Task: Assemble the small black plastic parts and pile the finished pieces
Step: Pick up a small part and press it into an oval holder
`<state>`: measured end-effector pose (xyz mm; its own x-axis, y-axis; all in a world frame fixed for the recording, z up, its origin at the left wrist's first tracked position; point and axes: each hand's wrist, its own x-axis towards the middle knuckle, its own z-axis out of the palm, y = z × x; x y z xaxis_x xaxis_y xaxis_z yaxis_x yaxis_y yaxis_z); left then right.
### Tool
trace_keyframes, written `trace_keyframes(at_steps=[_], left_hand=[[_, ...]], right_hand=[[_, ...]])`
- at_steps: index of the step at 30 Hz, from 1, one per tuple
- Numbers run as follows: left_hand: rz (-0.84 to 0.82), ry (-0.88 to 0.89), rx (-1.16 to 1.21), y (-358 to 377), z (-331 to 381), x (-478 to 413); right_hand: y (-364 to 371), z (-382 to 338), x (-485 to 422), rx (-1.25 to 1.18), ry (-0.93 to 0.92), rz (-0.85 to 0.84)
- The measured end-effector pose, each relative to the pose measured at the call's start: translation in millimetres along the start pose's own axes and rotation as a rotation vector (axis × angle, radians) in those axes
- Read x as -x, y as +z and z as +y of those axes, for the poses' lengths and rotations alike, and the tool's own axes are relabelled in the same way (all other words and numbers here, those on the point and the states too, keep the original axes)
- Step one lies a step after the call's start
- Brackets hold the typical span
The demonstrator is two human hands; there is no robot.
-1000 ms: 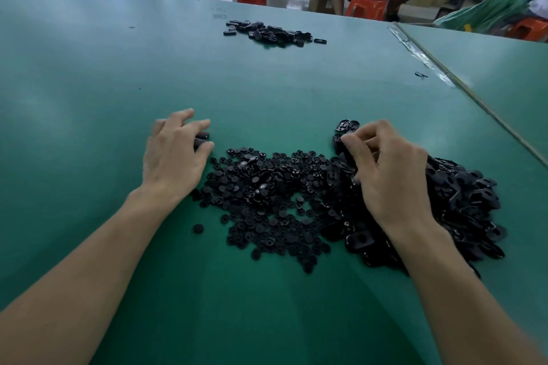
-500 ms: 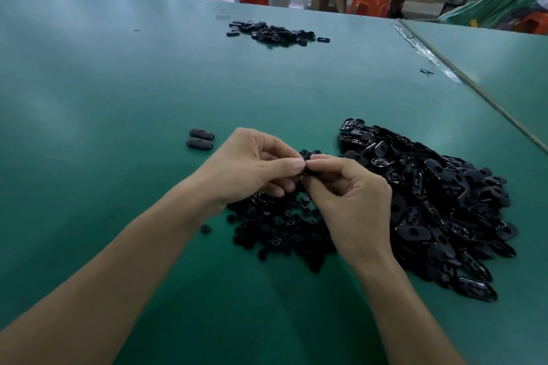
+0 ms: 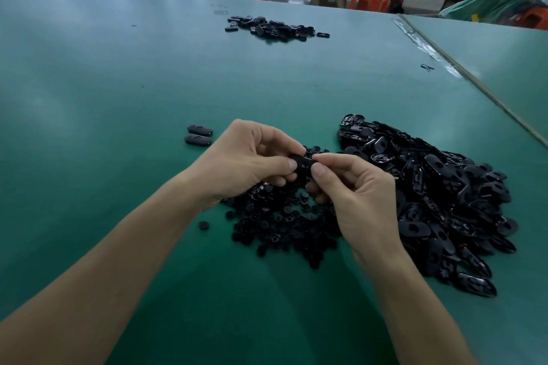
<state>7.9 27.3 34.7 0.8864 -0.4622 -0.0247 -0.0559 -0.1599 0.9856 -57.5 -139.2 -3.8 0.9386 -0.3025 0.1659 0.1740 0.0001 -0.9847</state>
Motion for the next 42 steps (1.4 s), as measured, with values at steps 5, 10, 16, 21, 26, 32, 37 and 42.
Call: trace_keyframes(at_steps=[5,10,16,21,26,32,37,42], left_hand=[[0.191,0.004,-0.072,-4.5,-6.0,-4.6],[0.271,0.002,-0.056,-9.7,-8.3,-7.1],[0.247,-0.001,-0.062,-6.6,-9.2,-6.7],[0.236,0.009,-0.084,-4.2,-11.3,-7.1],[0.232,0.003,-0.103,-5.3,-15.0,-8.7],[0.226,0.001,-0.126,-7.0,-18.6,-9.9],[0.185,-0.028,-0.138,-5.9,-20.7,-10.1],[0.140,-0.046,-0.139,-4.1,-20.2,-9.2]], right_hand=[[-3.2,5.1,2.8,0.639,-0.207,0.033],[-1.6,6.4,8.0,1.066,-0.180,-0.146],[6.9,3.3,11.0,1.118,-0.094,-0.111],[14.7,2.1,9.7,1.134,-0.056,-0.079],[14.4,2.5,8.5,1.081,-0.070,-0.101],[9.2,2.0,8.0,1.023,-0.062,-0.089],[3.1,0.9,7.2,0.816,-0.131,-0.051],[2.9,-3.8,5.5,0.627,-0.236,0.045]])
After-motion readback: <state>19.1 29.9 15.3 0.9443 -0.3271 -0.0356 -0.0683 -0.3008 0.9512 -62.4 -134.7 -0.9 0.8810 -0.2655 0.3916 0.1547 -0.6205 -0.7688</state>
